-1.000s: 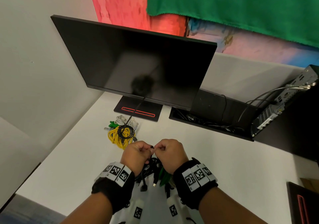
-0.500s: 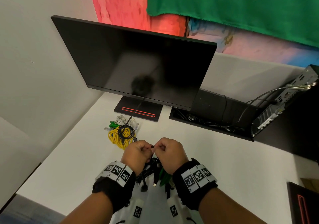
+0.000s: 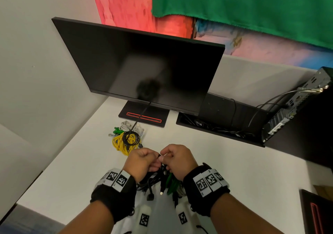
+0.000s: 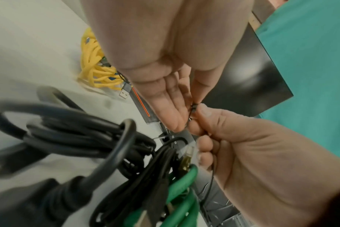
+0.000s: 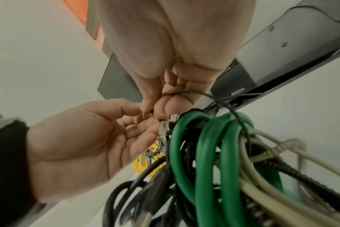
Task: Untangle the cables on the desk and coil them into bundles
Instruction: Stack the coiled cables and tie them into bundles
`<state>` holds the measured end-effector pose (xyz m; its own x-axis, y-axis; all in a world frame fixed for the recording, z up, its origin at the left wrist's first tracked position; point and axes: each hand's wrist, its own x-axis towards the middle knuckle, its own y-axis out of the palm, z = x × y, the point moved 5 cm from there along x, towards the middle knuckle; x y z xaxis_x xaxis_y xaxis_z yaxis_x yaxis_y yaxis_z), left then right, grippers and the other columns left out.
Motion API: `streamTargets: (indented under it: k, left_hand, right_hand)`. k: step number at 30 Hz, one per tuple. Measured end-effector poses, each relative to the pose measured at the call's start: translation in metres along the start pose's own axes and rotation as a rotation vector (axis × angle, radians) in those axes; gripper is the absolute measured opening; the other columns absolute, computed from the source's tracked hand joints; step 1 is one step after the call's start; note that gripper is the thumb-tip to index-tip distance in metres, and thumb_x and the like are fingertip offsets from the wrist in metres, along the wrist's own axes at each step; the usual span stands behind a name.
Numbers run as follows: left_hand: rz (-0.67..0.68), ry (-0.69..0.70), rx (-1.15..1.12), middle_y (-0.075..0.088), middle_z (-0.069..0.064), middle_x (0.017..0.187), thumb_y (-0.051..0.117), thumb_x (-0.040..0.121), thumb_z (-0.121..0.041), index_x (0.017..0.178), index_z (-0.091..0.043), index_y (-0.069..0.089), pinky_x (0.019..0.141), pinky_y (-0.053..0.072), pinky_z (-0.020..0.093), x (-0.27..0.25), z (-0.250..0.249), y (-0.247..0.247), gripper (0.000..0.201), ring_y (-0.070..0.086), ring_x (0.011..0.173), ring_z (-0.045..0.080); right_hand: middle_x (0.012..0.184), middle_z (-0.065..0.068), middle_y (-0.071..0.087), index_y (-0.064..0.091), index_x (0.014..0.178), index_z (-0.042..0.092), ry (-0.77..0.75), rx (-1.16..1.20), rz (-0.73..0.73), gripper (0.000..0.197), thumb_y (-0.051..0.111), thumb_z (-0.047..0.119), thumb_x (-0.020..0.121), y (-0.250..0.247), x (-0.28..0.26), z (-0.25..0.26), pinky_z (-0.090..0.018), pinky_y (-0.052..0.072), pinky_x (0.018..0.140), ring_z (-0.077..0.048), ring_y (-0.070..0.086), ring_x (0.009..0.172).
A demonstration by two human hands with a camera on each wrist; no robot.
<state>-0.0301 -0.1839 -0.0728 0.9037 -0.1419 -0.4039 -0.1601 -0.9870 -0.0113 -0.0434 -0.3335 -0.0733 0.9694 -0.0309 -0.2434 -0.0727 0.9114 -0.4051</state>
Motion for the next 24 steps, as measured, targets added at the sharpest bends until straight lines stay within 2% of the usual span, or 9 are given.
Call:
streamTargets:
  k: [4,7,10,12,14,15,18,21,24]
  left_hand:
    - [0.041,-0.108,-0.068,0.072,0.023,0.078,0.058,0.090,0.002,0.086,0.004,0.065,0.058,0.059,0.031,0.000,0.001,-0.004,0.009,0.072,0.067,0.028]
    - [0.123,-0.226,-0.145,0.071,0.028,0.087,0.063,0.085,0.005,0.087,0.006,0.065,0.059,0.058,0.030,0.000,0.003,-0.007,0.003,0.071,0.070,0.028]
    - [0.160,-0.261,-0.048,0.071,0.020,0.084,0.067,0.081,0.005,0.084,0.003,0.067,0.057,0.052,0.024,0.001,0.003,-0.011,0.004,0.067,0.068,0.019]
    - [0.171,-0.267,0.008,0.071,0.014,0.080,0.070,0.080,0.002,0.083,0.000,0.069,0.060,0.049,0.024,0.001,0.002,-0.013,0.004,0.066,0.070,0.017]
    - [0.164,-0.255,0.064,0.071,0.008,0.078,0.071,0.081,-0.003,0.081,-0.007,0.070,0.065,0.045,0.027,0.001,-0.001,-0.013,0.003,0.066,0.075,0.016]
    - [0.147,-0.247,0.079,0.071,0.006,0.077,0.071,0.082,-0.006,0.080,-0.009,0.070,0.066,0.044,0.027,0.000,-0.003,-0.014,0.004,0.065,0.076,0.015]
    - [0.069,-0.189,0.080,0.069,0.004,0.077,0.069,0.085,-0.007,0.087,-0.006,0.069,0.064,0.042,0.027,0.000,-0.011,-0.018,0.003,0.063,0.079,0.016]
    - [0.035,-0.105,0.001,0.068,0.003,0.071,0.064,0.088,-0.001,0.084,-0.005,0.066,0.060,0.043,0.024,0.000,-0.029,-0.020,0.006,0.063,0.072,0.015]
    - [0.089,-0.005,-0.046,0.067,0.003,0.069,0.061,0.088,0.002,0.078,-0.005,0.067,0.061,0.046,0.022,-0.003,-0.052,-0.013,0.013,0.062,0.066,0.012]
  right_hand:
    - [0.068,0.010,0.065,0.072,0.091,0.031,-0.080,-0.043,0.011,0.011,0.075,0.023,0.084,0.006,0.000,0.002,-0.022,0.053,0.065,0.000,0.061,0.059]
    - [0.074,0.015,0.067,0.074,0.095,0.028,-0.142,-0.082,0.013,0.011,0.074,0.024,0.084,0.008,-0.003,0.003,-0.017,0.052,0.071,0.002,0.064,0.071]
    - [0.078,0.017,0.068,0.074,0.099,0.028,-0.163,-0.117,0.036,0.014,0.073,0.027,0.085,0.010,-0.007,0.004,-0.020,0.055,0.076,0.001,0.066,0.078]
    - [0.080,0.017,0.069,0.074,0.100,0.028,-0.184,-0.149,0.050,0.014,0.072,0.030,0.086,0.008,-0.009,0.006,-0.021,0.055,0.076,0.001,0.065,0.080]
    - [0.079,0.019,0.066,0.075,0.097,0.029,-0.231,-0.193,0.046,0.011,0.070,0.032,0.088,0.005,-0.011,0.010,-0.014,0.049,0.073,0.003,0.061,0.083]
    - [0.080,0.019,0.063,0.075,0.095,0.029,-0.259,-0.223,0.033,0.010,0.069,0.032,0.088,0.003,-0.011,0.011,-0.013,0.046,0.074,0.002,0.059,0.085]
    - [0.091,0.015,0.055,0.073,0.089,0.028,-0.289,-0.295,-0.004,0.007,0.068,0.032,0.087,-0.004,-0.013,0.012,-0.023,0.045,0.082,-0.006,0.053,0.093]
    - [0.092,0.012,0.054,0.069,0.085,0.027,-0.232,-0.368,0.028,0.003,0.066,0.026,0.086,-0.010,-0.017,0.001,-0.021,0.045,0.078,-0.007,0.052,0.090]
    - [0.088,0.008,0.060,0.059,0.077,0.033,-0.110,-0.331,0.127,0.014,0.065,0.022,0.084,-0.014,-0.023,-0.013,-0.022,0.049,0.073,-0.008,0.056,0.079]
